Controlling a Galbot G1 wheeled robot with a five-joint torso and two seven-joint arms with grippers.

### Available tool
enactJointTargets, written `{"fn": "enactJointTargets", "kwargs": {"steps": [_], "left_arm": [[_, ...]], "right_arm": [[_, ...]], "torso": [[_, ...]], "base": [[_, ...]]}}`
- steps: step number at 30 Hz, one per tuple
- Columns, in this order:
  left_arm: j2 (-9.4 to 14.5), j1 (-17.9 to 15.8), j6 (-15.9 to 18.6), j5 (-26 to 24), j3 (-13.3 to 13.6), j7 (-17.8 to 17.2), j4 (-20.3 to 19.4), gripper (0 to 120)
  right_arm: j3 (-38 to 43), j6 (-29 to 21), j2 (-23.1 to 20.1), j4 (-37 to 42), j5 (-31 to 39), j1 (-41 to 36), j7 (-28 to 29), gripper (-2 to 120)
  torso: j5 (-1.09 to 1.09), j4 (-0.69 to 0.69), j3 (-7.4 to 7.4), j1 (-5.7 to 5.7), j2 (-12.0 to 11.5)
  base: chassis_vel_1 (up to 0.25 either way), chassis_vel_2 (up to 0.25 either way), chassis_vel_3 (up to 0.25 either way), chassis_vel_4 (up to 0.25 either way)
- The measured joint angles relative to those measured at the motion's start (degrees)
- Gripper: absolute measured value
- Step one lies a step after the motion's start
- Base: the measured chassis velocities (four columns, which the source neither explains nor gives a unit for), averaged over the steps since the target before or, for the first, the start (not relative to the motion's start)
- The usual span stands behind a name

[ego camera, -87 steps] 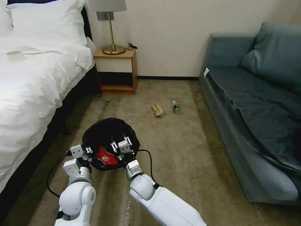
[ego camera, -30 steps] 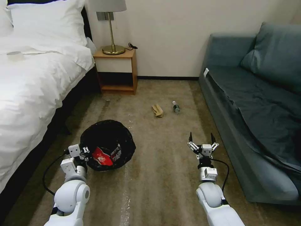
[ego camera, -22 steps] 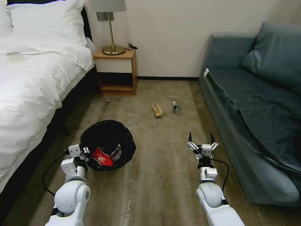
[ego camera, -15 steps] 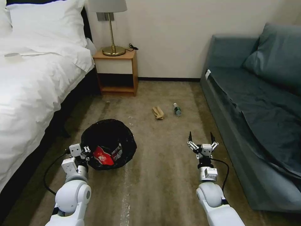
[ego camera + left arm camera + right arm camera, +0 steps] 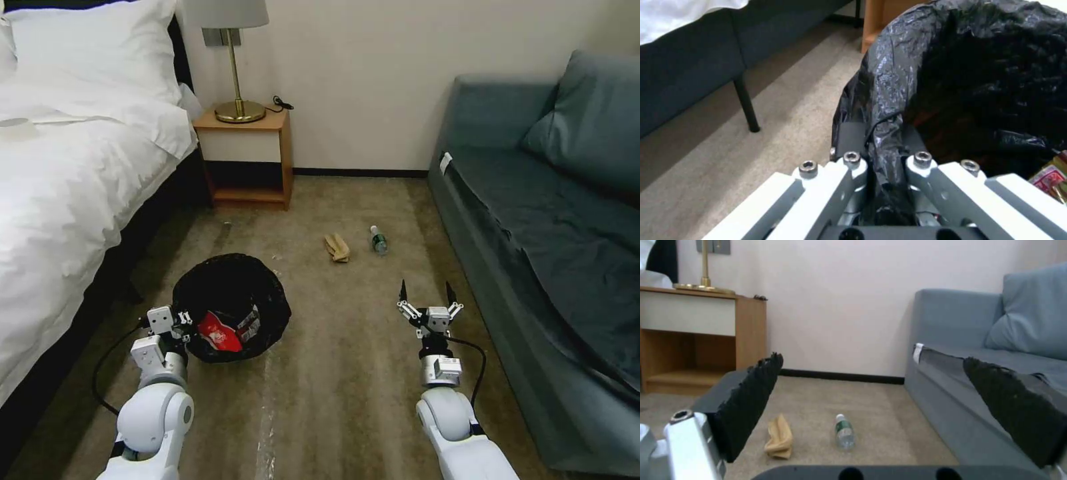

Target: Pick up the trash bin, then pick up the garbage on the floor and place it into the trash bin.

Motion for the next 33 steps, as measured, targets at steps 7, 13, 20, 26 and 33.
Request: {"fn": "enactJointTargets", "kwargs": {"steps": [7, 13, 20, 26, 33], "left_arm": [[-0.2, 0.2, -0.1, 0.0, -0.1, 0.0, -0.2, 4], [-0.2, 0.6, -0.2, 0.0, -0.2, 0.0, -0.3, 4], [-0.1, 0.9, -0.4, 0.2, -0.2, 0.0, -0.4, 4], [-0.2, 1.0, -0.4, 0.4, -0.1, 0.0, -0.4, 4], [-0.1, 1.0, -0.4, 0.4, 0.0, 0.0, -0.5, 4]], "right_arm": [[-0.3, 0.4, 0.2, -0.5, -0.4, -0.1, -0.2, 100], [-0.4, 0.6, 0.4, -0.7, -0.4, 0.1, -0.3, 100], [-0.8, 0.5, -0.2, -0.7, 0.0, 0.8, -0.3, 100], [-1.1, 0.2, -0.2, -0.6, 0.4, 1.5, -0.3, 100], [-1.0, 0.2, -0.2, -0.8, 0.4, 1.7, -0.3, 100]], "torso": [[0.01, 0.0, 0.0, 0.0, 0.0], [0.01, 0.0, 0.0, 0.0, 0.0], [0.01, 0.0, 0.0, 0.0, 0.0], [0.01, 0.01, 0.0, 0.0, 0.0], [0.01, -0.01, 0.0, 0.0, 0.0]], "base": [[-0.106, 0.108, 0.104, -0.106], [-0.122, 0.117, 0.108, -0.123], [-0.119, 0.121, 0.133, -0.121], [-0.12, 0.137, 0.129, -0.13], [-0.156, 0.14, 0.149, -0.145]]}}
